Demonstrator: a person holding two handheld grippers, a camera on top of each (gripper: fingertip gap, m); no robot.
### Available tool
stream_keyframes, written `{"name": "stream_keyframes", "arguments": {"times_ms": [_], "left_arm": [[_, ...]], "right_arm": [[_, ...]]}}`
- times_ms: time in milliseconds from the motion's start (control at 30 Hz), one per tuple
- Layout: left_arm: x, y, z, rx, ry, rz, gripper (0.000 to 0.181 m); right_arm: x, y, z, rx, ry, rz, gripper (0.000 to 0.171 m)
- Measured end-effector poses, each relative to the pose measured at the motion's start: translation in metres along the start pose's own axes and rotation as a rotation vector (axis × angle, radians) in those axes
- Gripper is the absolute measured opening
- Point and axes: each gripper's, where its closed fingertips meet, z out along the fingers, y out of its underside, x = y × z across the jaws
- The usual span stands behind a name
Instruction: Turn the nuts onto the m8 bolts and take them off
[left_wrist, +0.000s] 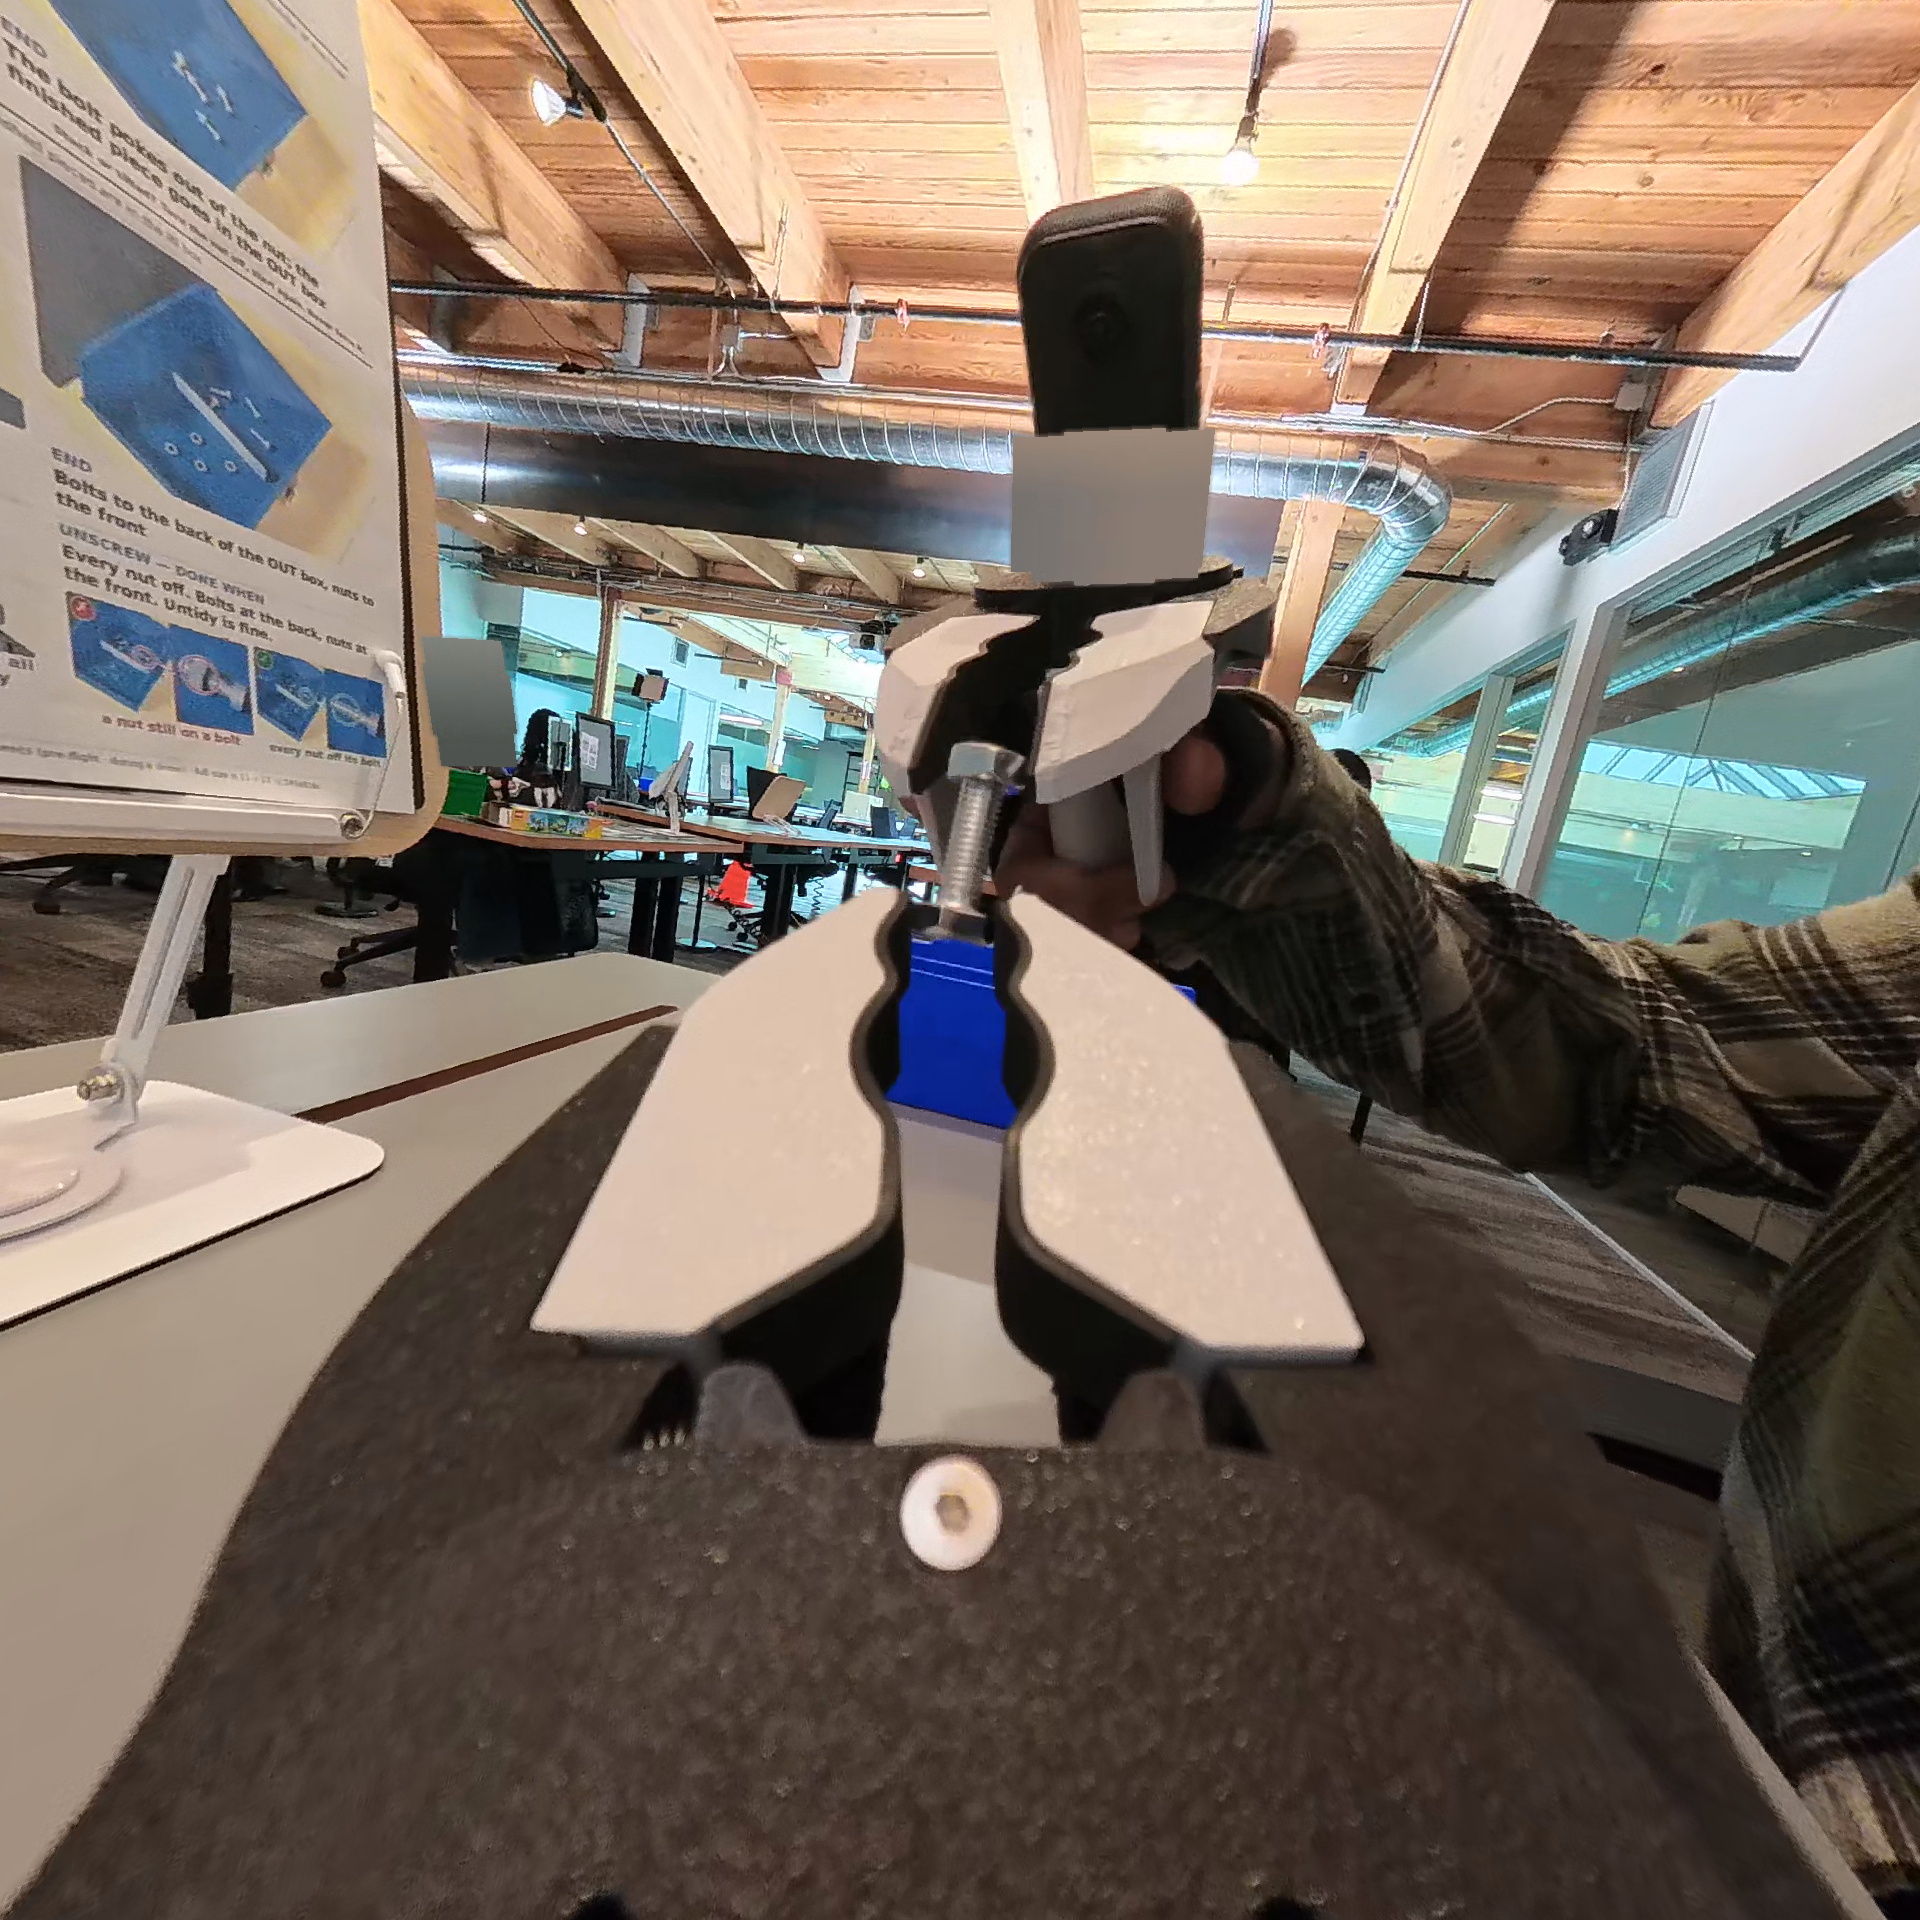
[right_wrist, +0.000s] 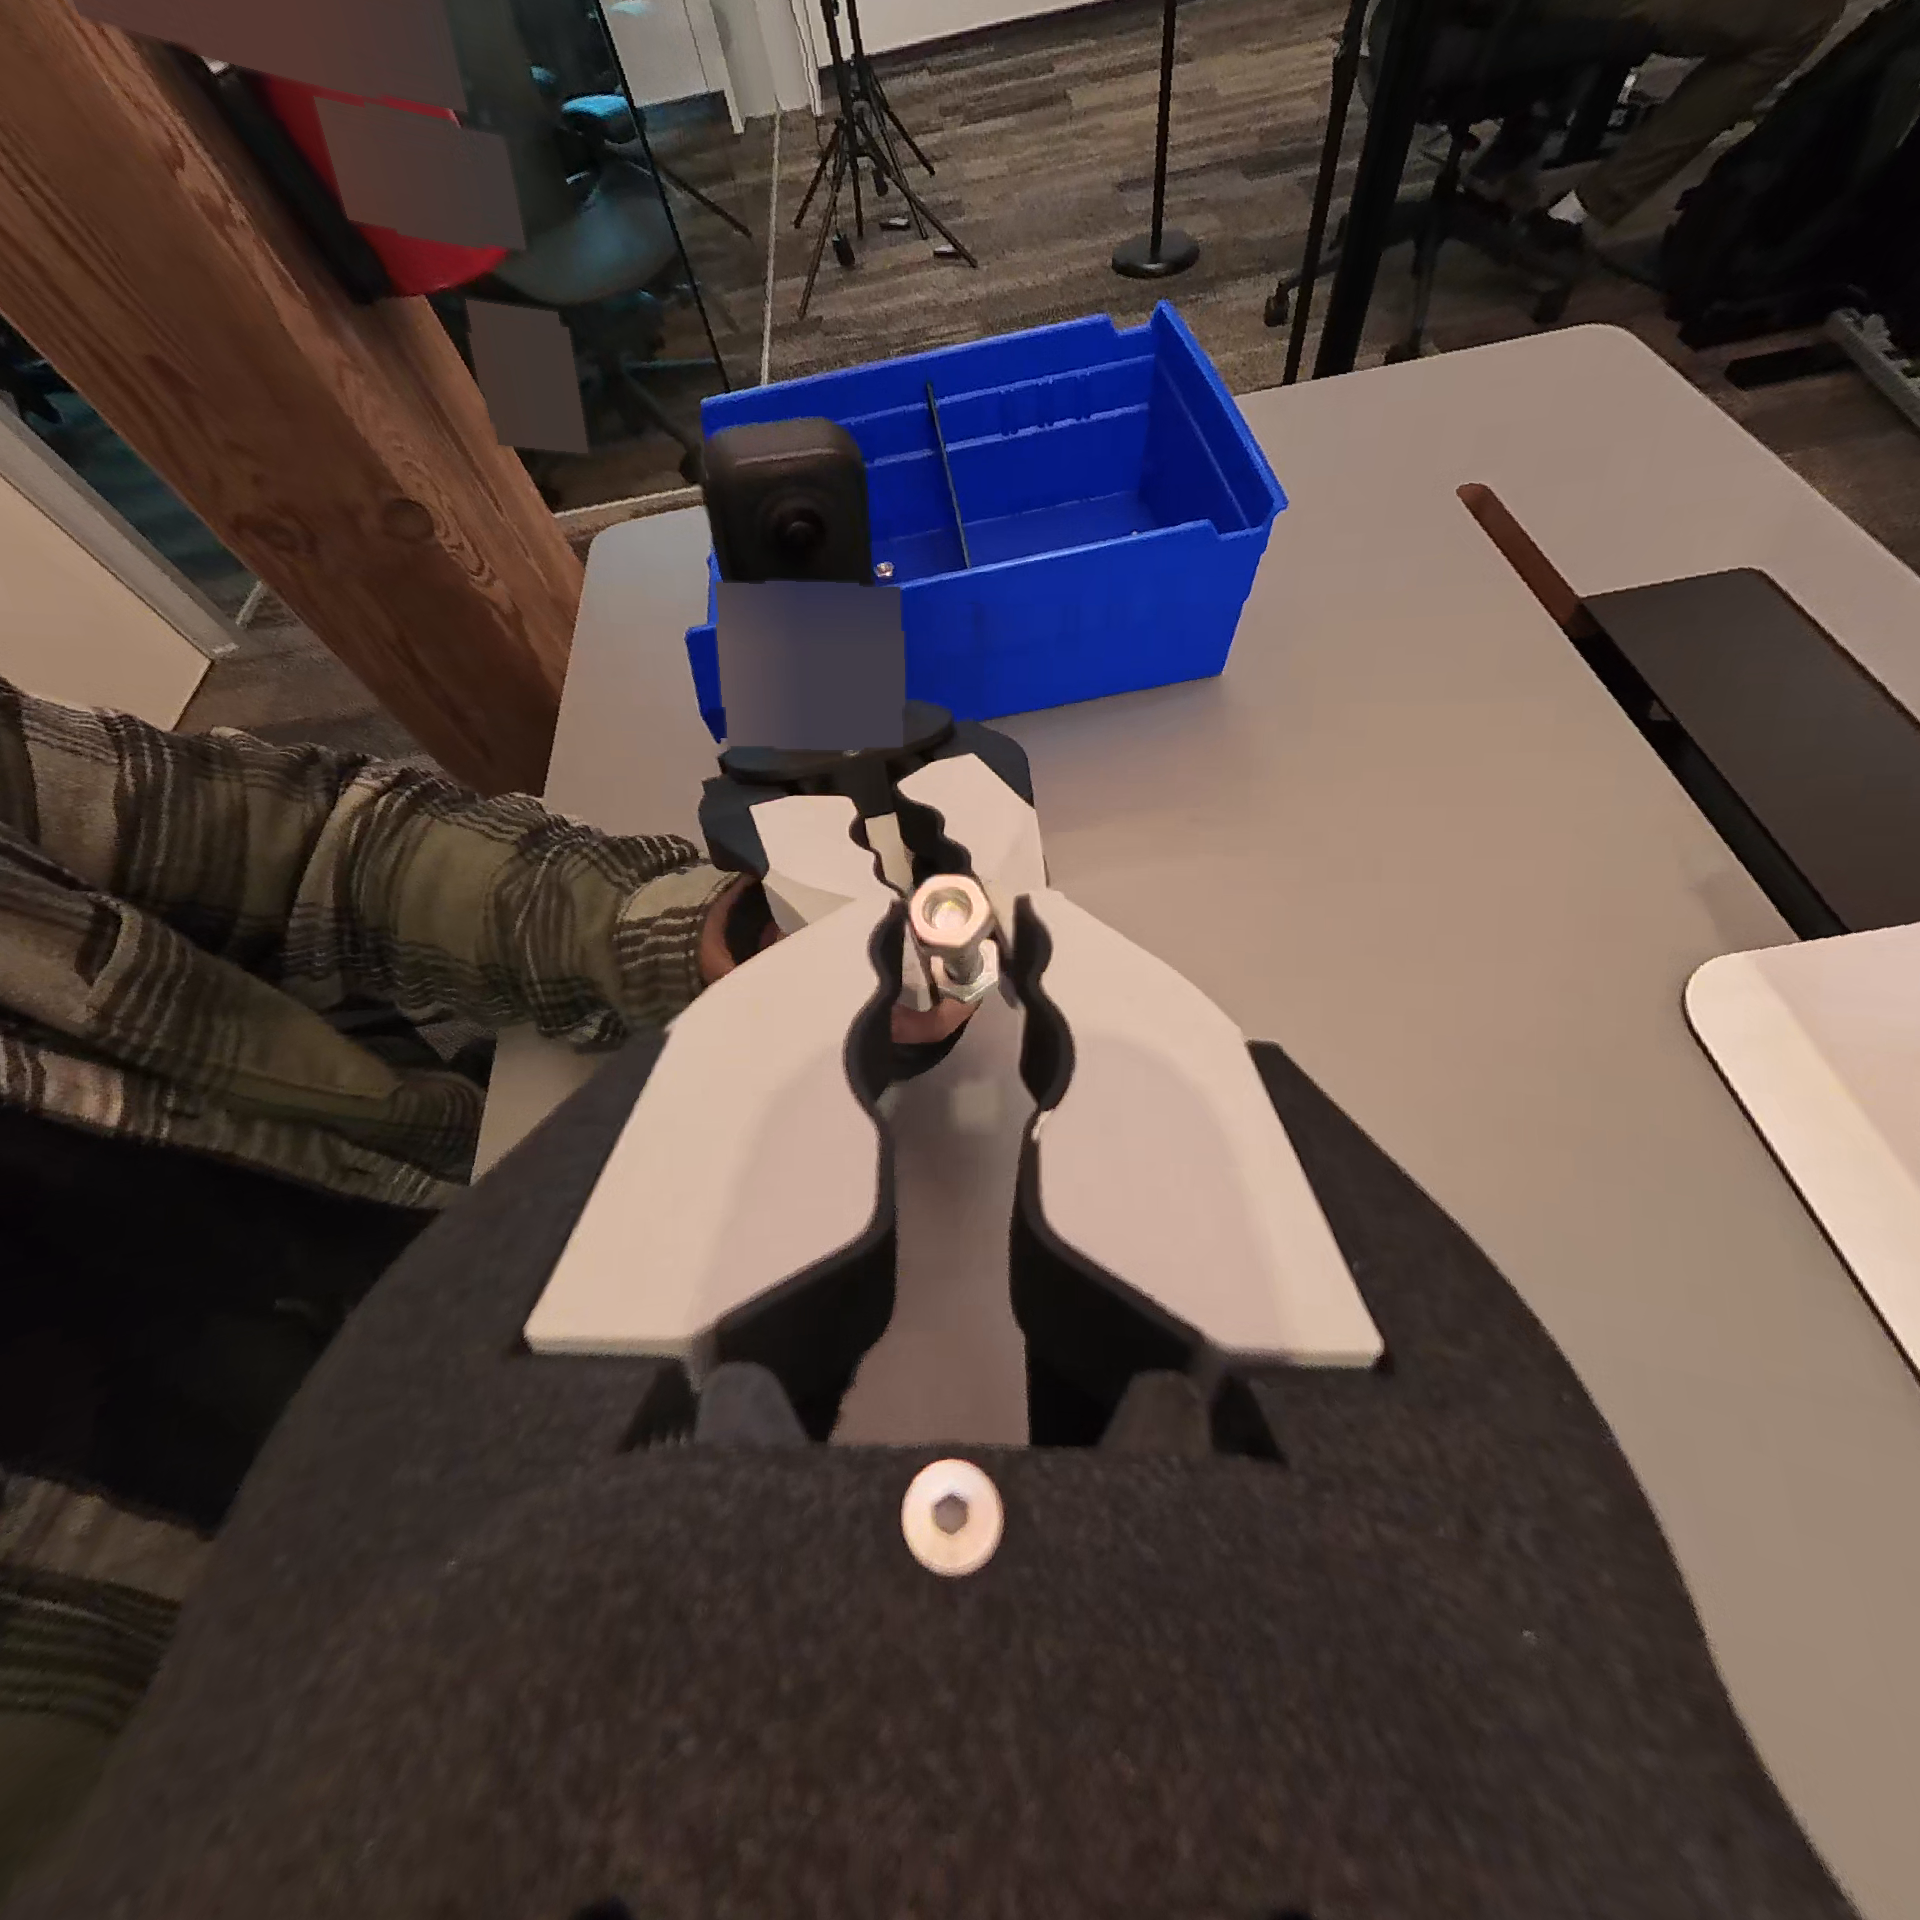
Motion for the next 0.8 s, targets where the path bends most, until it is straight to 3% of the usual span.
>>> {"name": "stream_keyframes", "arguments": {"times_ms": [267,367,533,800], "left_arm": [[0.001,0.000,0.000,0.006,0.014,-0.010,0.014],[0.001,-0.001,0.000,0.012,0.024,-0.023,0.014],[-0.002,-0.001,-0.002,0.020,0.021,-0.042,0.014],[-0.001,-0.001,0.000,0.019,0.018,-0.044,0.014]], "right_arm": [[-0.001,-0.001,0.000,-0.011,-0.010,-0.019,0.029],[0.000,0.000,0.000,-0.016,0.005,-0.034,0.049],[-0.008,-0.003,-0.007,0.019,0.013,-0.092,0.066],[-0.022,0.001,-0.002,0.000,-0.014,-0.107,0.066]]}}
